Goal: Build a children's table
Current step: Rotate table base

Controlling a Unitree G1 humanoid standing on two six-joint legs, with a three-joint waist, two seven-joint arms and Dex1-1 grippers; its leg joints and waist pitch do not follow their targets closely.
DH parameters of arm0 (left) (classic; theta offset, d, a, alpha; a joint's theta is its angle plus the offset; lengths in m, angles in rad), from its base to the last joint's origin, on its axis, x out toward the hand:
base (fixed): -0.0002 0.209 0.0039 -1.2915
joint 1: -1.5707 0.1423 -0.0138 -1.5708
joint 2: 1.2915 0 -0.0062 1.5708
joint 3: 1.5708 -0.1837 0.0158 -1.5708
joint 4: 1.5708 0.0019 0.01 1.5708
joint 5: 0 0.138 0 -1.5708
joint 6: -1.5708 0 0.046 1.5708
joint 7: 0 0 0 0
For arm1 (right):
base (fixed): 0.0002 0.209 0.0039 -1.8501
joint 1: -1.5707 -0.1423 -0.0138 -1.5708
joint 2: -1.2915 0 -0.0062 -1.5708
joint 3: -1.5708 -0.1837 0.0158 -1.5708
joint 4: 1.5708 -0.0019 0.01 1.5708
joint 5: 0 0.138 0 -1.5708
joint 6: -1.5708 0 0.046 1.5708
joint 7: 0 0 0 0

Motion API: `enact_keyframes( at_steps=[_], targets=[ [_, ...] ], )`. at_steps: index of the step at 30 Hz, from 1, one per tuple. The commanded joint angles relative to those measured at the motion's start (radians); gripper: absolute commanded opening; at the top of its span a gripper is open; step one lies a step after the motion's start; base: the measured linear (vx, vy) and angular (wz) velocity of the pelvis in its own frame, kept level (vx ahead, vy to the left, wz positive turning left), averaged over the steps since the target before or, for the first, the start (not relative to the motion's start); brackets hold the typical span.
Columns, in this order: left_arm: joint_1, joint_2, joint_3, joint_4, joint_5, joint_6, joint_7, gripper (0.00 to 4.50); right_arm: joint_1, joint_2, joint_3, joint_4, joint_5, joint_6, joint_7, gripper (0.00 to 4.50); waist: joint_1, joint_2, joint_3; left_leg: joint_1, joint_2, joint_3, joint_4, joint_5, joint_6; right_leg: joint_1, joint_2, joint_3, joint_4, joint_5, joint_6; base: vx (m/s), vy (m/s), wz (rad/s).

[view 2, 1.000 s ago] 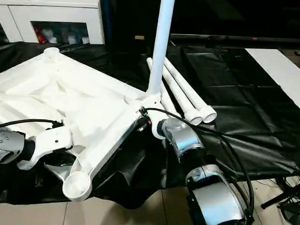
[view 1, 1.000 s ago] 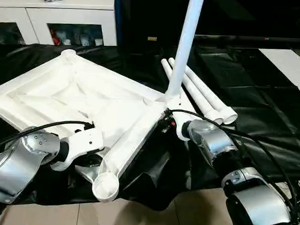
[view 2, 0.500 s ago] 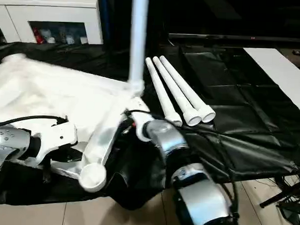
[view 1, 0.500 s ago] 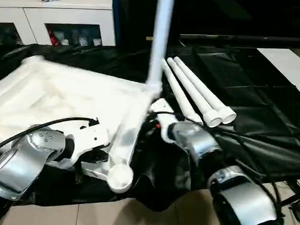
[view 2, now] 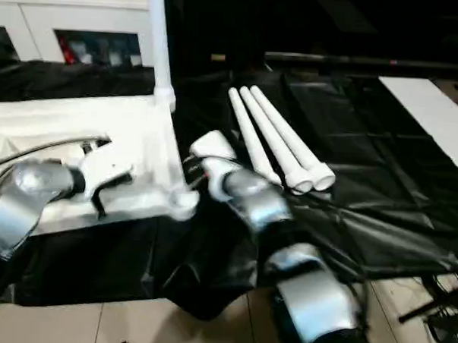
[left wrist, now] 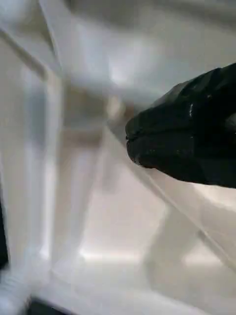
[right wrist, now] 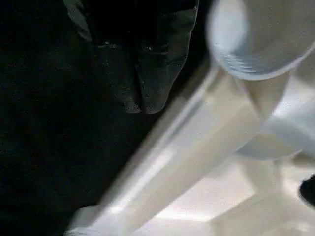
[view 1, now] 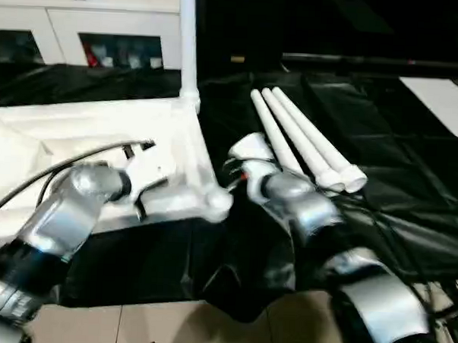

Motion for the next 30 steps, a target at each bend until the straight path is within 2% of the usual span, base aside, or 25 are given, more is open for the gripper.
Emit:
enact_keyframes(
  at_steps=[1,2,3,4,5,6,7,9,11,12,13,14,15,17,19,20,21,22,24,28,30],
  targets=[
    [-0.022,-0.023,-0.019,0.045,0.027,-0.018,0.047,0.0,0.015,-0.016,-0.023,-0.059,0.01,0.016,-0.017,0.03,0.004,0.031,-0.077,0.011,0.015,-0.005,-0.059,-0.135,-0.013,0.062,-0.059,0.059,-0.057,-0.017,-0.208,0.0,0.0,0.0],
    [-0.047,-0.076,-0.011,0.131,0.029,-0.065,0.127,0.0,0.039,-0.043,-0.04,-0.125,0.015,0.034,-0.028,0.03,0.004,0.023,-0.077,0.011,0.015,-0.003,-0.059,-0.145,-0.013,0.062,-0.057,0.059,-0.061,-0.022,-0.206,0.0,0.0,0.0],
    [-0.061,-0.109,0.001,0.191,0.028,-0.099,0.189,0.0,0.054,-0.057,-0.052,-0.167,0.017,0.047,-0.038,0.03,0.007,0.021,-0.077,0.012,0.013,-0.002,-0.058,-0.153,-0.01,0.063,-0.056,0.06,-0.065,-0.026,-0.202,0.0,0.0,0.0],
    [-0.067,-0.123,0.007,0.218,0.029,-0.114,0.219,0.0,0.061,-0.063,-0.058,-0.186,0.017,0.054,-0.044,0.03,0.01,0.023,-0.079,0.011,0.013,-0.005,-0.058,-0.15,-0.012,0.065,-0.058,0.059,-0.061,-0.023,-0.202,0.0,0.0,0.0],
    [-0.082,-0.175,0.046,0.319,0.012,-0.19,0.33,0.0,0.087,-0.083,-0.082,-0.262,0.019,0.082,-0.072,0.03,0.013,0.03,-0.078,0.011,0.011,-0.005,-0.056,-0.156,-0.011,0.064,-0.054,0.059,-0.067,-0.024,-0.189,0.0,0.0,0.0],
    [-0.083,-0.19,0.065,0.348,-0.001,-0.22,0.364,0.0,0.095,-0.089,-0.092,-0.287,0.019,0.093,-0.082,0.03,0.014,0.02,-0.083,0.009,0.012,-0.008,-0.057,-0.149,-0.011,0.071,-0.056,0.058,-0.064,-0.01,-0.184,0.0,0.0,0.0],
    [-0.083,-0.191,0.067,0.354,0.003,-0.227,0.377,0.0,0.098,-0.091,-0.094,-0.296,0.019,0.097,-0.084,0.03,0.015,0.019,-0.084,0.006,0.01,-0.007,-0.057,-0.142,-0.007,0.072,-0.056,0.057,-0.063,-0.005,-0.183,0.0,0.0,0.0],
    [-0.079,-0.19,0.083,0.37,0.028,-0.332,0.471,0.0,0.137,-0.111,-0.107,-0.396,0.022,0.121,-0.088,0.03,0.009,0.028,-0.082,0.007,0.011,-0.01,-0.057,-0.165,-0.008,0.07,-0.056,0.054,-0.069,-0.033,-0.175,0.0,0.0,0.0],
    [-0.076,-0.191,0.093,0.366,0.028,-0.358,0.485,0.0,0.148,-0.116,-0.109,-0.424,0.021,0.125,-0.088,0.03,0.008,0.023,-0.083,0.007,0.012,-0.01,-0.057,-0.163,-0.002,0.069,-0.057,0.055,-0.069,-0.043,-0.176,0.0,0.0,0.0],
    [-0.054,-0.21,0.142,0.301,-0.016,-0.389,0.472,0.0,0.173,-0.122,-0.124,-0.486,0.035,0.131,-0.087,0.03,0.009,0.021,-0.079,0.007,0.013,-0.008,-0.057,-0.165,0.003,0.068,-0.059,0.055,-0.073,-0.058,-0.179,0.0,0.0,0.0],
    [-0.03,-0.233,0.192,0.233,-0.074,-0.387,0.437,0.0,0.196,-0.128,-0.134,-0.544,0.052,0.142,-0.078,0.03,0.013,0.021,-0.079,0.008,0.02,-0.008,-0.058,-0.163,0.005,0.069,-0.065,0.056,-0.071,-0.061,-0.188,0.0,0.0,0.0],
    [0.022,-0.259,0.246,0.121,-0.166,-0.374,0.366,0.0,0.247,-0.138,-0.144,-0.656,0.086,0.182,-0.053,0.03,0.014,0.019,-0.078,0.01,0.02,-0.006,-0.058,-0.162,0.008,0.065,-0.062,0.056,-0.072,-0.065,-0.195,0.0,0.0,0.0],
    [0.039,-0.262,0.255,0.089,-0.189,-0.368,0.341,0.0,0.262,-0.141,-0.145,-0.686,0.093,0.191,-0.046,0.03,0.019,0.021,-0.078,0.009,0.026,-0.007,-0.059,-0.158,0.014,0.066,-0.065,0.057,-0.069,-0.055,-0.202,0.0,0.0,0.0],
    [0.119,-0.237,0.232,-0.037,-0.262,-0.329,0.208,0.0,0.322,-0.163,-0.126,-0.78,0.103,0.223,-0.01,0.03,0.019,0.021,-0.075,0.009,0.027,-0.006,-0.063,-0.17,0.017,0.06,-0.06,0.056,-0.069,-0.07,-0.201,0.0,0.0,0.0],
    [0.21,-0.171,0.174,-0.146,-0.336,-0.322,0.094,0.0,0.399,-0.211,-0.074,-0.86,0.112,0.25,0.068,0.03,0.018,0.022,-0.072,0.01,0.024,-0.004,-0.064,-0.19,0.017,0.056,-0.057,0.057,-0.073,-0.098,-0.189,0.0,0.0,0.0],
    [0.242,-0.135,0.145,-0.18,-0.356,-0.312,0.047,0.0,0.432,-0.241,-0.042,-0.882,0.115,0.254,0.117,0.03,0.021,0.014,-0.068,0.011,0.025,-0.005,-0.067,-0.223,0.016,0.058,-0.061,0.057,-0.078,-0.162,-0.169,0.0,0.0,0.0],
    [0.266,-0.105,0.125,-0.194,-0.359,-0.287,0.014,0.0,0.458,-0.268,-0.012,-0.887,0.114,0.257,0.159,0.03,0.015,0.018,-0.06,0.013,0.023,-0.001,-0.071,-0.265,0.014,0.048,-0.056,0.059,-0.089,-0.236,-0.146,0.0,0.0,0.0],
    [0.281,-0.087,0.113,-0.202,-0.359,-0.27,-0.007,0.0,0.474,-0.285,0.007,-0.888,0.112,0.257,0.186,0.03,0.016,0.019,-0.06,0.017,0.022,-0.003,-0.071,-0.285,0.008,0.048,-0.057,0.057,-0.092,-0.272,-0.138,0.0,0.0,0.0],
    [0.3,-0.039,0.073,-0.178,-0.335,-0.298,-0.066,0.0,0.496,-0.32,0.051,-0.868,0.093,0.272,0.234,0.03,0.013,0.018,-0.056,0.017,0.02,-0.006,-0.074,-0.322,0.001,0.044,-0.056,0.057,-0.105,-0.366,-0.103,0.0,0.0,0.0],
    [0.311,-0.016,0.063,-0.146,-0.254,-0.258,-0.116,0.0,0.497,-0.339,0.085,-0.834,0.059,0.295,0.234,0.03,0.009,0.022,-0.052,0.018,0.02,-0.01,-0.075,-0.332,-0.015,0.04,-0.058,0.057,-0.11,-0.415,-0.086,0.0,0.0,0.0],
    [0.318,0.008,0.045,-0.15,-0.257,-0.222,-0.142,0.0,0.491,-0.345,0.1,-0.824,0.041,0.303,0.223,0.03,0.007,0.023,-0.055,0.019,0.019,-0.01,-0.074,-0.325,-0.02,0.04,-0.059,0.058,-0.109,-0.416,-0.082,0.0,0.0,0.0]
  ],
)
